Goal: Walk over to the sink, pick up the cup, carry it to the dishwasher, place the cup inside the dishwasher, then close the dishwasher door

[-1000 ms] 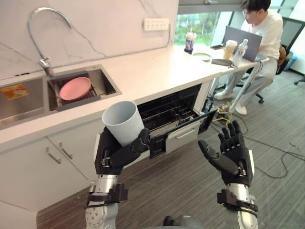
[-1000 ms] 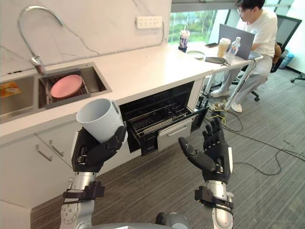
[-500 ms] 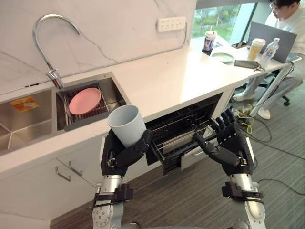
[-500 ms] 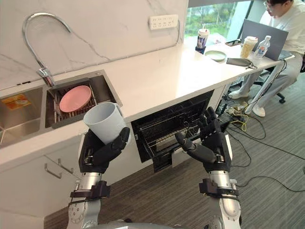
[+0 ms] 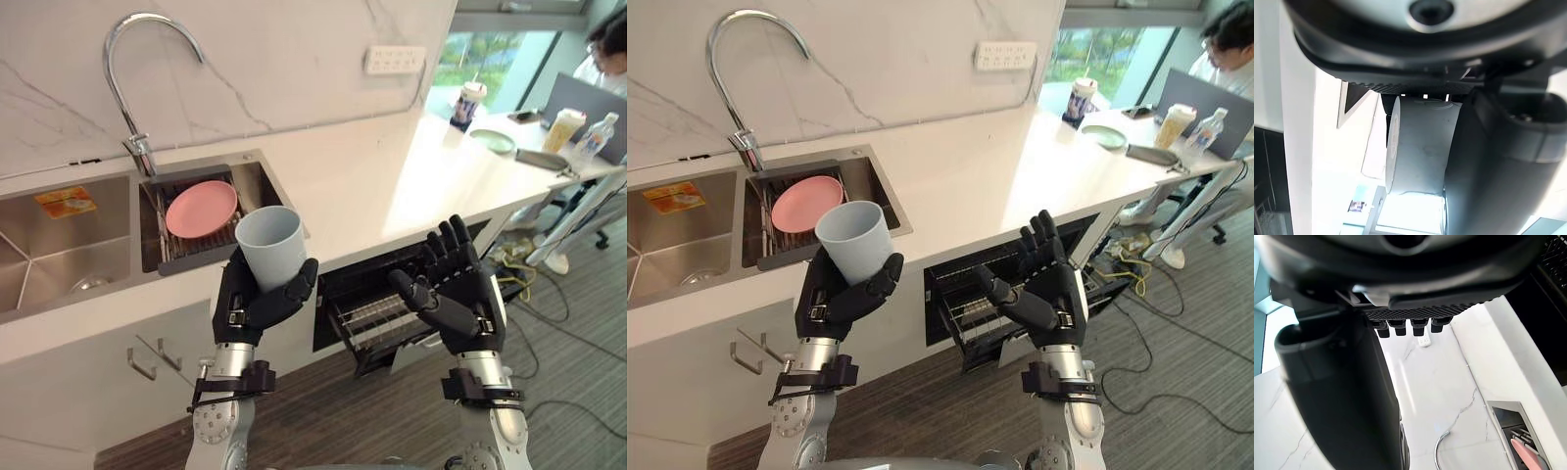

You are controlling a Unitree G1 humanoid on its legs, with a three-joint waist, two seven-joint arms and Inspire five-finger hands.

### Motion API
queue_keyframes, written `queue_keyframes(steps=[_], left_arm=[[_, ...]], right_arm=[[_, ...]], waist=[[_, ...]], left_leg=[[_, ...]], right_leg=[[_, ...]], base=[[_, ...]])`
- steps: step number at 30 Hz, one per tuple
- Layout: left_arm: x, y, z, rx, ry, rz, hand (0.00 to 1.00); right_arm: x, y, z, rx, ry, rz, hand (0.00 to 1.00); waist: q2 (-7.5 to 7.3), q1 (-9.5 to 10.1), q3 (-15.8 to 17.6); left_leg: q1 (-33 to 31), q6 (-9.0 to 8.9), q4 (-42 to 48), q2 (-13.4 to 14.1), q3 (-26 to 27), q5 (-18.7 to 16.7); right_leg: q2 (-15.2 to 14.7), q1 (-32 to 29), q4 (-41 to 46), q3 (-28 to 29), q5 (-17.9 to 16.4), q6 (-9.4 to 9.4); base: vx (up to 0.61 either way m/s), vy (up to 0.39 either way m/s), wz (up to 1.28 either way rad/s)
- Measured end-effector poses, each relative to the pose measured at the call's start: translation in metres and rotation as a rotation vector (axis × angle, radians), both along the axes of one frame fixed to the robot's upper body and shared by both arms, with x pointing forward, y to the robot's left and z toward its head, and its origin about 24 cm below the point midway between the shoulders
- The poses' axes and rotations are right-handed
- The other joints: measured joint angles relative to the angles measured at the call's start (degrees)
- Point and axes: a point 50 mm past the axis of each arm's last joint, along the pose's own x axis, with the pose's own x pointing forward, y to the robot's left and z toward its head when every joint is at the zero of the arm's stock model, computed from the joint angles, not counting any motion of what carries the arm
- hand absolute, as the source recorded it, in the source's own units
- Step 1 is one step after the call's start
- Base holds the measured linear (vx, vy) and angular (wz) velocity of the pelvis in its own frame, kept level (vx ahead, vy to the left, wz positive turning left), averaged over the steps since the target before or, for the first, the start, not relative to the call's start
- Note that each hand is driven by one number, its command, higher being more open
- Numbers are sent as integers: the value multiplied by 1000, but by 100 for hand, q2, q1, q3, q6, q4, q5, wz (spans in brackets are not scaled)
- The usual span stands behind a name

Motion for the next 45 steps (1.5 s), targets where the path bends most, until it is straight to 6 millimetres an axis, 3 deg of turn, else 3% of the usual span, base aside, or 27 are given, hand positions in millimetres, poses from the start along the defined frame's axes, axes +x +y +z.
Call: queue_keyframes(steps=[1,3,5,9,13,22,28,45], left_arm=[[3,1,2,30,-14,6,0],[5,0,1,78,-9,14,0],[5,-3,-1,136,-4,27,0],[10,-5,3,249,-24,78,0],[15,-13,7,348,-60,99,0],[13,-37,2,441,-64,38,0],[11,-45,0,469,-64,19,0],[11,-45,2,557,-85,43,0]], right_arm=[[1,1,2,-2,-13,12,100],[2,0,3,-19,-21,27,100],[2,-5,6,-30,-26,38,100],[9,-2,17,15,-85,83,100],[15,13,27,59,-128,198,100],[20,54,25,112,-84,414,100],[22,58,20,123,-30,393,100],[24,64,16,38,43,370,100]], waist=[[-110,10,35],[-119,31,52],[-6,43,40],[-5,50,42],[-4,50,41],[-4,89,30],[5,87,-170],[10,69,-309]], left_leg=[[-52,-40,139,-40,6,-70],[-128,-117,390,-27,14,-229],[-103,-184,423,161,71,-258],[-84,-287,433,348,222,-262],[-14,-296,356,371,333,-266],[5,-236,71,202,315,-119],[20,-218,-104,150,268,-52],[-23,-193,-441,40,137,256]], right_leg=[[28,67,-477,85,298,-31],[72,356,-1025,167,355,265],[294,536,-1440,174,540,221],[544,655,-1877,306,818,119],[592,757,-2102,406,968,99],[515,751,-2321,363,1077,158],[490,746,-2401,296,1109,164],[444,654,-2440,163,1158,171]], base=[[-24,-67,0],[-33,-126,-8],[-15,-113,-20],[5,-74,-26],[-17,-5,-14],[-1,7,1],[24,5,4],[-36,-4,4]])
